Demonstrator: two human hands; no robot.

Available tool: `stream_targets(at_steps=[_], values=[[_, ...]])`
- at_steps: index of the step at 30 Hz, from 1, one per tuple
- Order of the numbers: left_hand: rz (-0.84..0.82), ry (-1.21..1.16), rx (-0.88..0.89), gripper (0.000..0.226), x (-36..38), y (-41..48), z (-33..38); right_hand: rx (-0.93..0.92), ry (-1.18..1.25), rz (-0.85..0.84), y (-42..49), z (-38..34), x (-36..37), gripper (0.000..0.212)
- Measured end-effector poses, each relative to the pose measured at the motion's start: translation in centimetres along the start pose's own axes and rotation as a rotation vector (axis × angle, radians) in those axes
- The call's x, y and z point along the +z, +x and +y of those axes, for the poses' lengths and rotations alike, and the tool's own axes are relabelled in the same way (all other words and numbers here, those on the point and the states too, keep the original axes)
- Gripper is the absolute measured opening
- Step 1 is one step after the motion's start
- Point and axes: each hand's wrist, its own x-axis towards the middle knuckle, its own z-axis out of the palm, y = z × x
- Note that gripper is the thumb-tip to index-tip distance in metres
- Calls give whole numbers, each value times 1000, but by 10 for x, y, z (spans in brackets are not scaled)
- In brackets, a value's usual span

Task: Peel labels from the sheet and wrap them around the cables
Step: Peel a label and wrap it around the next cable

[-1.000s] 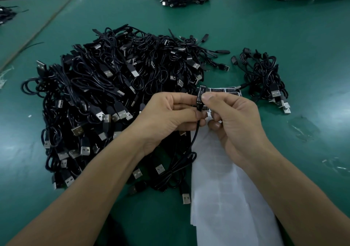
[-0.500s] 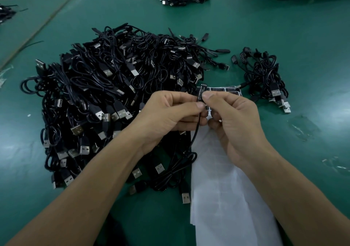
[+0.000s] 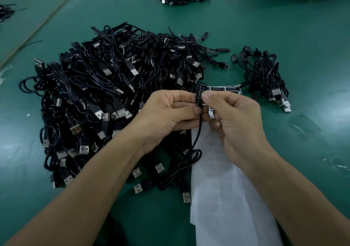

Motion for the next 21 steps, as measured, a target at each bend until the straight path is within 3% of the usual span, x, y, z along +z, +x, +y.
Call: stream_targets(at_steps=[6, 13, 21], values=[[5, 1, 15, 27, 1, 1, -2, -29, -6, 20, 0, 2, -1, 26], [1, 24, 4, 12, 1, 0, -2, -131, -68, 41, -2, 2, 0, 14], [3, 11, -5, 11, 2, -2, 0, -181, -139, 104, -2, 2, 1, 12]])
